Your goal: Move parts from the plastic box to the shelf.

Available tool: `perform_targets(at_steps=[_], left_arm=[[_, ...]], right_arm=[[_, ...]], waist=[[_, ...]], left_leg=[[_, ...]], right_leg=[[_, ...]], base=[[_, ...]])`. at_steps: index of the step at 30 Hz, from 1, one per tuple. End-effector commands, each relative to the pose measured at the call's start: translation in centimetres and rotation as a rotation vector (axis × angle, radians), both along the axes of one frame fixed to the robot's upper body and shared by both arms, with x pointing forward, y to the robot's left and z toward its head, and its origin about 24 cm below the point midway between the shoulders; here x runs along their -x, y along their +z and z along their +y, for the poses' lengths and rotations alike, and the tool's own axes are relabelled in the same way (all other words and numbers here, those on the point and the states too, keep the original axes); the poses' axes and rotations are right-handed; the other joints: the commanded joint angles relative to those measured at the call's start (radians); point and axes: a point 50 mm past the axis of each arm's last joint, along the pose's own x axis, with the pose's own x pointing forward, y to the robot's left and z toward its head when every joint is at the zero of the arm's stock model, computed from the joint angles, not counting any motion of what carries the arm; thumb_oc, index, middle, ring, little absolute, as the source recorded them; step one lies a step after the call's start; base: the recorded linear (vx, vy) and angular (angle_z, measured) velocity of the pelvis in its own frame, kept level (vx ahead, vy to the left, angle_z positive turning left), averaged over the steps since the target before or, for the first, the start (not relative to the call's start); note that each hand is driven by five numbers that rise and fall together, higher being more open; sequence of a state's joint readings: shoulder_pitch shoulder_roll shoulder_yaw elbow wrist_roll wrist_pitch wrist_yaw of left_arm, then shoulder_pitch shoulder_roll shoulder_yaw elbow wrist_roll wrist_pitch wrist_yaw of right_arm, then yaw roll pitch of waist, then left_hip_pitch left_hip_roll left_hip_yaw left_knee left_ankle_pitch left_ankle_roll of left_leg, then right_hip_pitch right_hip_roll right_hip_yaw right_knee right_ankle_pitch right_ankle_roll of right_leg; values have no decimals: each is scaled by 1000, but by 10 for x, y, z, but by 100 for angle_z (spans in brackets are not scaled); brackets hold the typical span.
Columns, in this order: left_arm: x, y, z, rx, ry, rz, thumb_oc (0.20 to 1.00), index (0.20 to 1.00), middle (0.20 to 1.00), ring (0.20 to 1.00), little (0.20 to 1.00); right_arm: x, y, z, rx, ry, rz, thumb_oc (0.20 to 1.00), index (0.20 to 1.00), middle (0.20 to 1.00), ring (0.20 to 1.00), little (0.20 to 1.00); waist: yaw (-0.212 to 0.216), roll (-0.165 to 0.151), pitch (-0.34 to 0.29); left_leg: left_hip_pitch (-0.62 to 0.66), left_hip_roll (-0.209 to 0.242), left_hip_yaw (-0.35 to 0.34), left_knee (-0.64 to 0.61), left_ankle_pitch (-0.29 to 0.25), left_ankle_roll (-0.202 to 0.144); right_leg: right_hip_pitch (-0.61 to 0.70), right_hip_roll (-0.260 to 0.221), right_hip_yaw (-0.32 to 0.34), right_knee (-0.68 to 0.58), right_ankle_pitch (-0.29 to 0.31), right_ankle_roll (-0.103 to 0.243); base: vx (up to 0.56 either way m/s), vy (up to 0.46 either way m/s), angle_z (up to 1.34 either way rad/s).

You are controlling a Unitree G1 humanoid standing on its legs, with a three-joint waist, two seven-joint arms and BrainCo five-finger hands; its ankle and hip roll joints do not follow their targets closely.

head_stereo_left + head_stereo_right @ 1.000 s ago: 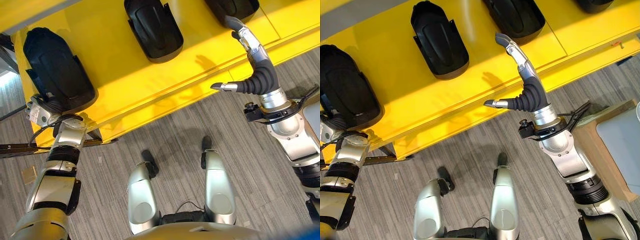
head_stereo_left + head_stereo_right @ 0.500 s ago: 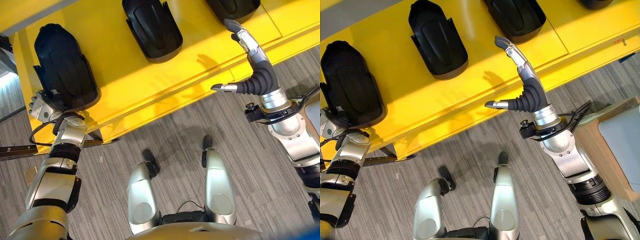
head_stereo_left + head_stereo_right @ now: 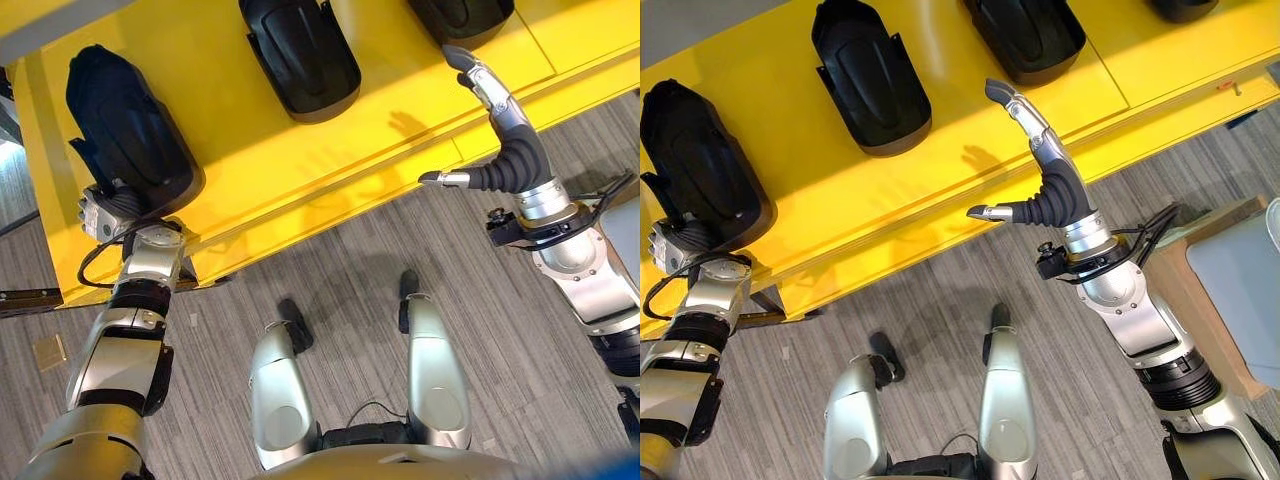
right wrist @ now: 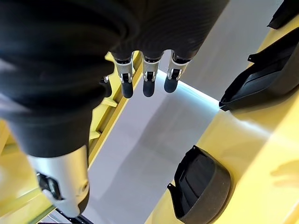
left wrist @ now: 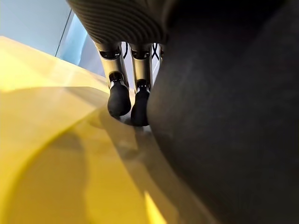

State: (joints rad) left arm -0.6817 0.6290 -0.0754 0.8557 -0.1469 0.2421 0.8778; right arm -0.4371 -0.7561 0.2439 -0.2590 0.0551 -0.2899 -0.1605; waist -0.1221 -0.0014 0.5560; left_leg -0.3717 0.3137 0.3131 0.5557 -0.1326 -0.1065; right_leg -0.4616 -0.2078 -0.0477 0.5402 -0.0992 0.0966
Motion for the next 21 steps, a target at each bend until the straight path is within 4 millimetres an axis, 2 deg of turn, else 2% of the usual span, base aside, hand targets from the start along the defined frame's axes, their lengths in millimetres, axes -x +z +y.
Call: perform_targets(at_steps=[1, 12, 18, 21], left_arm=[[7, -2, 10, 7, 65, -19, 200, 200, 200, 200, 200], [7, 7, 15, -39, 89, -24, 200, 200, 200, 200, 200], [4, 30, 18, -199, 72, -8, 200, 200, 200, 200, 200], [3, 34, 18, -254, 66, 10, 200, 200, 200, 200, 200]], right_arm=[[13, 23, 11, -88, 72, -126, 1000, 1000, 1000, 1000, 1000], [12, 23, 12, -81, 62, -124, 1000, 1000, 1000, 1000, 1000], [12, 20, 8, -70, 56, -116, 1000, 1000, 1000, 1000, 1000], [12, 20, 8, -68, 58, -116, 1000, 1000, 1000, 1000, 1000]], waist=[[-5, -41, -36], [-3, -43, -36], [-10, -40, -36], [-12, -38, -36]], left_leg=[[-6, -56, -40, -63, 44, 19], [-15, -55, -42, -59, 41, 19], [-20, -55, -42, -54, 39, 19], [-21, -54, -41, -52, 38, 19]], right_leg=[[28, -4, -61, 114, -112, 3], [20, 0, -61, 130, -123, -5], [9, 3, -58, 152, -135, -9], [9, 2, -58, 152, -135, -9]], base=[[0, 0, 0], [0, 0, 0], [0, 0, 0], [1, 6, -1]])
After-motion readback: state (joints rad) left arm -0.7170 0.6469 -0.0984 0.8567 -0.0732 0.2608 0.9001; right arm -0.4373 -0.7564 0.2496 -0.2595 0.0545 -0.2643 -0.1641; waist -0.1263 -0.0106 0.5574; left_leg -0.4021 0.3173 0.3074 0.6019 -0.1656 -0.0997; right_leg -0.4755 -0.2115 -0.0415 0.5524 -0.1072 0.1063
